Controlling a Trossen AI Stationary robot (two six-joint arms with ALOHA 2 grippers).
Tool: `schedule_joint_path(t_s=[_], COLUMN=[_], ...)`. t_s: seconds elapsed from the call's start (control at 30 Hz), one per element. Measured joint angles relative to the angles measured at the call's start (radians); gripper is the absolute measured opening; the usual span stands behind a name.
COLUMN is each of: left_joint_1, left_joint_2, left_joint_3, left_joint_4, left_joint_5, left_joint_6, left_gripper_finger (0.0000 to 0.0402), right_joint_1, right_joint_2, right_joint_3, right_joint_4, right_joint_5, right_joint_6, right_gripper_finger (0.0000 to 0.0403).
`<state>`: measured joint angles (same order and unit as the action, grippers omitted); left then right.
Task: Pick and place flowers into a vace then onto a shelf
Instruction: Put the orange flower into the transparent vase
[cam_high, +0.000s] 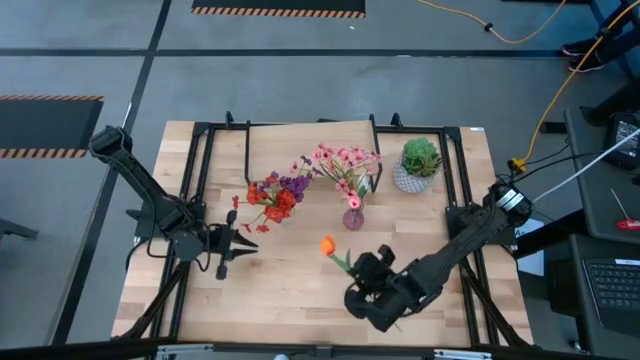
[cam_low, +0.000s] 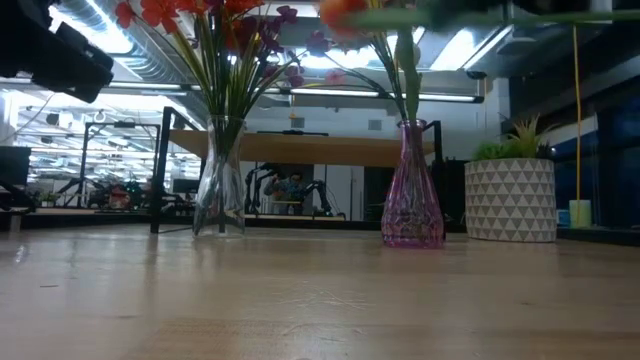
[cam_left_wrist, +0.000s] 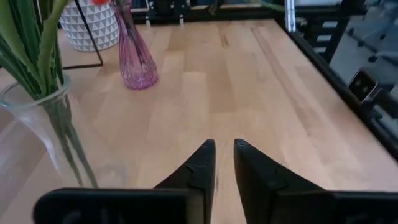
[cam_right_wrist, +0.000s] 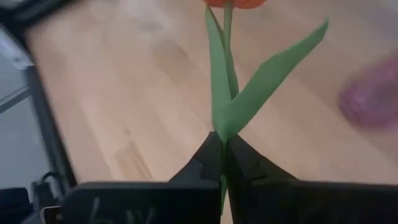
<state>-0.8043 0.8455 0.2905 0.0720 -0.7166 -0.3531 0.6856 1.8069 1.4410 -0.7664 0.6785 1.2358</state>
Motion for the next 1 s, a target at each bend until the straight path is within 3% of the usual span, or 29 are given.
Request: schedule_joint_path(t_s=[0.1,0.37,0.53,0.77,1.0], left_joint_1=[0.000,0.000,0.000,0.002,0.028], left_joint_2=[0.000,0.017,0.040,0.045,0.045], left_joint_3=[0.000,0.000,0.000,0.000,0.000], left_joint_4=[0.047,0.124,0.186,0.365,0.524], left_joint_5=[0.000,0.000,-0.008,-0.060,-0.078], left_joint_6=[0.000,0.000,0.013,0.164,0.271], left_gripper_finger=[0.0071,0.0114,0.0127,0.0130,0.0132], right_joint_1=[0.001,-0.021,-0.050,-0.146,-0.268], right_joint_2=[-0.001,-0.002,-0.004,-0.011,-0.011], right_joint_3=[-0.017,-0.225,-0.343,-0.474,-0.488], right_joint_4=[0.143,0.737,1.131,1.635,1.750], right_joint_5=[0.039,0.093,0.066,-0.149,-0.459], right_joint_6=[-0.157,-0.606,-0.925,-1.256,-1.320], right_gripper_finger=[0.0001,0.0000,0.0000,0.0000,0.0000])
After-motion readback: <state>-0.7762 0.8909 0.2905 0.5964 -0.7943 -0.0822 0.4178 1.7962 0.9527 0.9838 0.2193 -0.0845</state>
